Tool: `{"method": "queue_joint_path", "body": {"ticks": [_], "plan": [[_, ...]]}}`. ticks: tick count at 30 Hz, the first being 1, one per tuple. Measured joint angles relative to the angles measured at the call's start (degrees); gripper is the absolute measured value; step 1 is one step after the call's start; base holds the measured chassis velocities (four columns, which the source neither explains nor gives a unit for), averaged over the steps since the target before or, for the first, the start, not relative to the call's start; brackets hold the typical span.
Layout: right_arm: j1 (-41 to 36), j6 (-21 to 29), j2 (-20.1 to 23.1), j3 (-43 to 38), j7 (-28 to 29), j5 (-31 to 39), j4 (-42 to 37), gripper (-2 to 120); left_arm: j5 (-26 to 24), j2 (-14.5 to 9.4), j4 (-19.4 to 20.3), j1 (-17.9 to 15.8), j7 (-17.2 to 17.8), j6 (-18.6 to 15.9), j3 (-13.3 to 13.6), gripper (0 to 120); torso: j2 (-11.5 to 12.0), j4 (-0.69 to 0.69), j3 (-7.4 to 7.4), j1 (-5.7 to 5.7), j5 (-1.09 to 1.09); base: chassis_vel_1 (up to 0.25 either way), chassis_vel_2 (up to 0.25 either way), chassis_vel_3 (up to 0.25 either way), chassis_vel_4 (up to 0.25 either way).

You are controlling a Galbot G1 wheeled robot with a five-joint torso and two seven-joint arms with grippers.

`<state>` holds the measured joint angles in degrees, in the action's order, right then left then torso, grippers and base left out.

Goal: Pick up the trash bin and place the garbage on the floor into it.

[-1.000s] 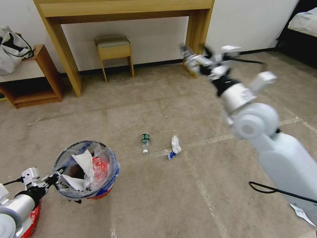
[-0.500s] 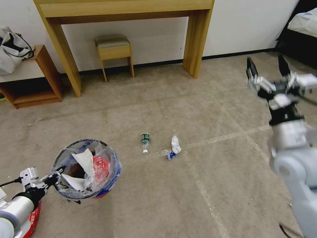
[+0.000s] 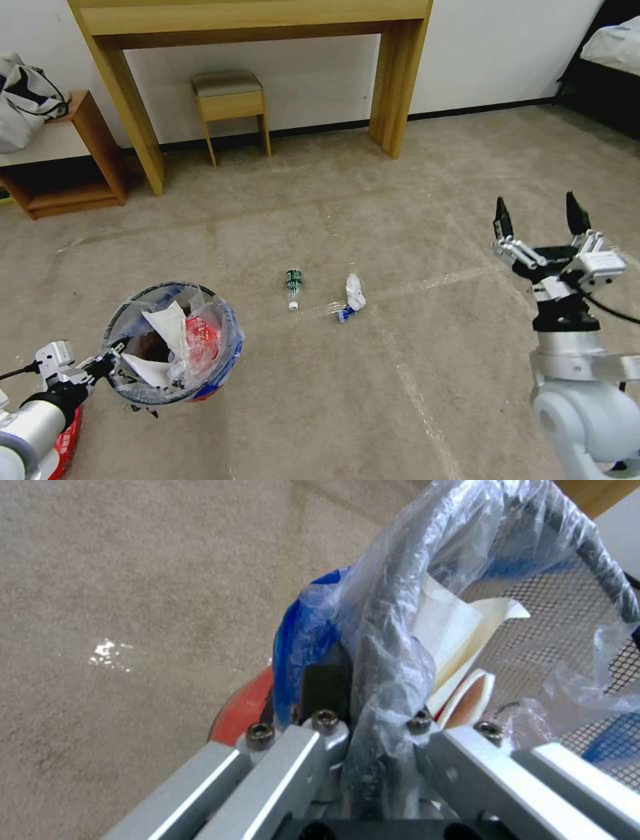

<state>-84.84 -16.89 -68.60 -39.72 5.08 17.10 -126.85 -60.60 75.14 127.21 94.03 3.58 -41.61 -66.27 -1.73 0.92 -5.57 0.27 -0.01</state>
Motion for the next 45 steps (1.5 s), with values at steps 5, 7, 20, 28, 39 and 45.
{"method": "queue_joint_path", "body": {"ticks": [5,7,20,28,39,45], "plan": [[-1.3,0.4,-1.9,1.5,2.4,-5.6,2.8,100,0.2,0.6,0.3,0.2,0.0,0.1,0.0,1,0.0,0.0,0.0,0.0,0.01,0.0,0.0,0.0,0.0],[-1.6,0.5,-2.4,2.4,3.0,-6.9,3.6,100,0.2,0.7,0.5,0.3,0.0,0.1,0.0,1,0.0,0.0,0.0,0.0,0.02,0.0,0.0,0.0,0.0],[-1.0,2.6,-3.0,6.6,4.1,-7.4,5.6,100,0.0,0.9,1.3,0.8,-0.1,0.1,-0.2,1,0.0,0.0,0.0,0.0,0.01,0.0,0.0,0.0,0.0],[-0.8,3.1,-3.2,5.6,3.5,-7.4,5.3,100,-0.4,0.6,1.2,0.8,-0.1,0.1,-0.8,1,0.0,0.0,0.0,0.0,0.01,0.0,0.0,0.0,0.0],[-0.5,3.3,-2.9,5.3,3.6,-7.4,5.1,100,-0.7,0.4,0.8,1.1,-0.1,0.1,-2.0,1,0.0,0.0,0.01,0.0,0.01,-0.038,0.043,0.045,-0.041],[0.0,3.3,-2.8,5.4,3.9,-7.2,5.8,100,-0.7,0.4,0.3,1.0,0.0,0.1,-2.2,1,0.0,0.0,-0.01,0.02,0.01,-0.169,0.168,0.181,-0.179]]}}
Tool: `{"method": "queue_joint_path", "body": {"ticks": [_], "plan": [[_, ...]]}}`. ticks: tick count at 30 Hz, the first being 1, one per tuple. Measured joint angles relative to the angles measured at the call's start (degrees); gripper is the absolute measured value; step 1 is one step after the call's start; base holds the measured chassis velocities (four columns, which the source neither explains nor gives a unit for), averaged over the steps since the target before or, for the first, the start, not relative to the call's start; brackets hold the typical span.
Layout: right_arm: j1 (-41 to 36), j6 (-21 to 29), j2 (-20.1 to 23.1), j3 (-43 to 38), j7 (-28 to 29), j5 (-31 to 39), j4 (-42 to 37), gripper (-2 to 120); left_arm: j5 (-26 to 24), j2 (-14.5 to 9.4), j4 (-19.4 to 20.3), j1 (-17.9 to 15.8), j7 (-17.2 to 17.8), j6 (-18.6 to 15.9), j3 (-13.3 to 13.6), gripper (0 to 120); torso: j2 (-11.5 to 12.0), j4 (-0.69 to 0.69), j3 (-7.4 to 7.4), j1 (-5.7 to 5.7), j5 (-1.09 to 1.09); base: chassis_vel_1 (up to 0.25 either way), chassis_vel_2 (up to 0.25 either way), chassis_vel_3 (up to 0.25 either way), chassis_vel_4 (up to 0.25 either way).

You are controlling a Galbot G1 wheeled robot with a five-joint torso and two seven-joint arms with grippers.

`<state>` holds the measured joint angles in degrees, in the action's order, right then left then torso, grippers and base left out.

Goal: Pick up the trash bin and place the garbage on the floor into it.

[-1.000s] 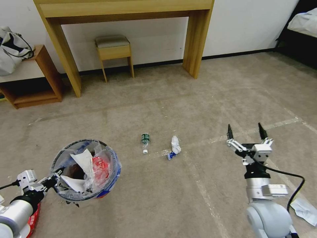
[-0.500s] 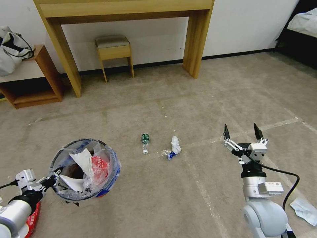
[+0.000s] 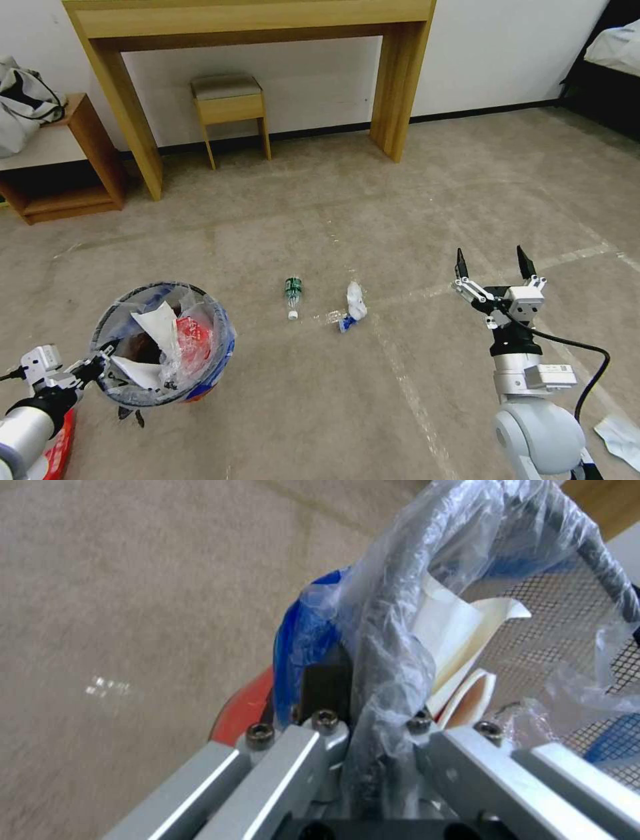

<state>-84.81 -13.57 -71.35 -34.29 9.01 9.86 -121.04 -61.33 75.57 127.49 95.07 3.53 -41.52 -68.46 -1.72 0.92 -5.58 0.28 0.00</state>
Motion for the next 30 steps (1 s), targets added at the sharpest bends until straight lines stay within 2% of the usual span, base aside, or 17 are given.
{"method": "queue_joint_path", "body": {"ticks": [30], "plan": [[0.6,-1.1,0.1,0.7,0.0,0.6,1.3,100,0.4,0.2,-0.9,-0.5,0.0,0.1,0.2,1,0.0,0.01,0.0,0.0,-0.01,-0.14,0.144,0.138,-0.147]]}}
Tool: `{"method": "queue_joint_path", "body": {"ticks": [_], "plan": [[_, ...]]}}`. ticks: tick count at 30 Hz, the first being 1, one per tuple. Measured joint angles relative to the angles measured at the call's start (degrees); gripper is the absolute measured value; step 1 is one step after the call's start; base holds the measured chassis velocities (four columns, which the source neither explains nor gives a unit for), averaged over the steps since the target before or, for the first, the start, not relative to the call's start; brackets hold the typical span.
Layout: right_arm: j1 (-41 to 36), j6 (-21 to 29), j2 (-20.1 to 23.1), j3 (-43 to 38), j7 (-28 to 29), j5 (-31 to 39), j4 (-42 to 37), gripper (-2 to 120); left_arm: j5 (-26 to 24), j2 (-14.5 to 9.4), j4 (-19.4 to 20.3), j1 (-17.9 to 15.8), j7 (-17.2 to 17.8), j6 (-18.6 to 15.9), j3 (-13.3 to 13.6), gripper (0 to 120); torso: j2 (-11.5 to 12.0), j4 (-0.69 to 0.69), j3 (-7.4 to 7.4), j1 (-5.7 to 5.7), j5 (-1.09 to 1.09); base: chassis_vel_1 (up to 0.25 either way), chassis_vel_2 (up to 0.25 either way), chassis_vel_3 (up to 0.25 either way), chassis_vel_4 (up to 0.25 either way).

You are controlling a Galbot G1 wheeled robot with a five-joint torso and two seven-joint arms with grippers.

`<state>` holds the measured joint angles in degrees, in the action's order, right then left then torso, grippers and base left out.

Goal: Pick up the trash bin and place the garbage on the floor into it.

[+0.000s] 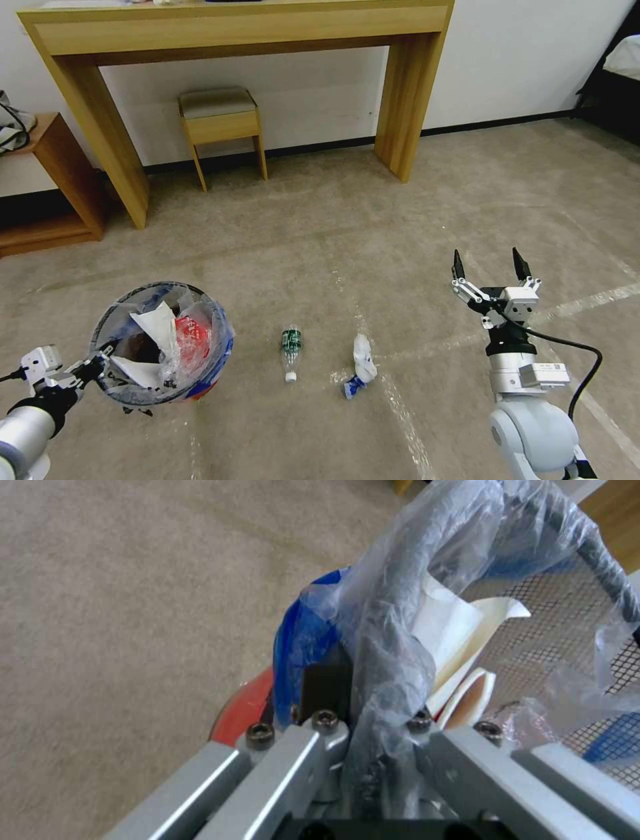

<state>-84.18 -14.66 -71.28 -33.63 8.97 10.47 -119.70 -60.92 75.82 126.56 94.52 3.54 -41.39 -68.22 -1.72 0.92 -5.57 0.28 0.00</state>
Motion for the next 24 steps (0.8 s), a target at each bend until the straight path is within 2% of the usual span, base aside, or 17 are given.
{"method": "queue_joint_path", "body": {"ticks": [24], "plan": [[-0.1,-0.5,1.0,0.0,-0.4,0.4,-0.5,100,0.2,0.1,-0.1,0.6,-0.1,0.1,-0.8,1,0.0,-0.01,0.01,-0.01,0.01,-0.004,0.003,0.002,-0.003]]}}
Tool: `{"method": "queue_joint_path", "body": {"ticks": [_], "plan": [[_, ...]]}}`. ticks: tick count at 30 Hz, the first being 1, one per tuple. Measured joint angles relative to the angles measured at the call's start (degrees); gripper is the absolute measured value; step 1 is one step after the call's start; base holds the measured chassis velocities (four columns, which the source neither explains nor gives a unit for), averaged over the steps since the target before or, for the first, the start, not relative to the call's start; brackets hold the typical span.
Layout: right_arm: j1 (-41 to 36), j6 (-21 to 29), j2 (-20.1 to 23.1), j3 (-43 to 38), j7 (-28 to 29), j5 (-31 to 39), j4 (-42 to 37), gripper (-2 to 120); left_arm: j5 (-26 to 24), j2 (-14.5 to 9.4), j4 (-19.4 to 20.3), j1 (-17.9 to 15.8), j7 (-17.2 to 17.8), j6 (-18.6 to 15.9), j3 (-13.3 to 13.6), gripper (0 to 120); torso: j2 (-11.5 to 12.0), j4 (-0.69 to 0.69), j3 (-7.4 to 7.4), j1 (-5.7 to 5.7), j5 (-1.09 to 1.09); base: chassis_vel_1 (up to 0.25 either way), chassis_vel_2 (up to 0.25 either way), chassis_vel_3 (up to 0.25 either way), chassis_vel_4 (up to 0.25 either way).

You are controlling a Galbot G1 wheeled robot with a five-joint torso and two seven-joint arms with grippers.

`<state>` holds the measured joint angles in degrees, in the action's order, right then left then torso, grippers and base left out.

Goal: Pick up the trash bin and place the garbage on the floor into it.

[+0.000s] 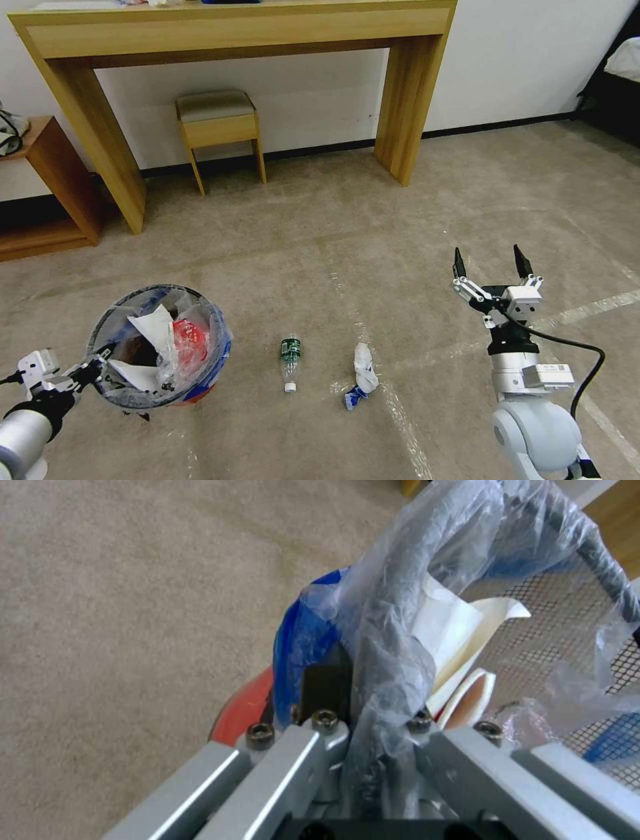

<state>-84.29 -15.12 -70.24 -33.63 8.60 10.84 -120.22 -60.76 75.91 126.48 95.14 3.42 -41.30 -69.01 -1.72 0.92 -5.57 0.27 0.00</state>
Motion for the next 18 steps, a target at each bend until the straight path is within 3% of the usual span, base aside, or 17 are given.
{"method": "queue_joint_path", "body": {"ticks": [11,14,18], "plan": [[2.1,0.9,1.2,1.0,-0.1,1.7,1.1,100,0.3,0.1,-0.9,-0.4,0.0,0.0,-0.2,1,0.0,0.0,0.0,0.0,0.0,0.0,0.0,0.0,0.0],[3.8,2.3,3.3,2.2,-0.1,4.4,1.2,100,0.7,0.3,-1.5,-0.5,0.0,0.0,-0.2,1,0.0,0.0,0.0,0.0,0.0,0.0,0.0,0.0,0.0],[7.9,9.1,7.6,6.2,2.2,10.2,0.8,100,1.4,0.4,-2.1,-0.3,0.0,0.1,-0.2,1,0.0,0.0,0.0,0.0,0.0,0.0,0.0,0.0,0.0]]}}
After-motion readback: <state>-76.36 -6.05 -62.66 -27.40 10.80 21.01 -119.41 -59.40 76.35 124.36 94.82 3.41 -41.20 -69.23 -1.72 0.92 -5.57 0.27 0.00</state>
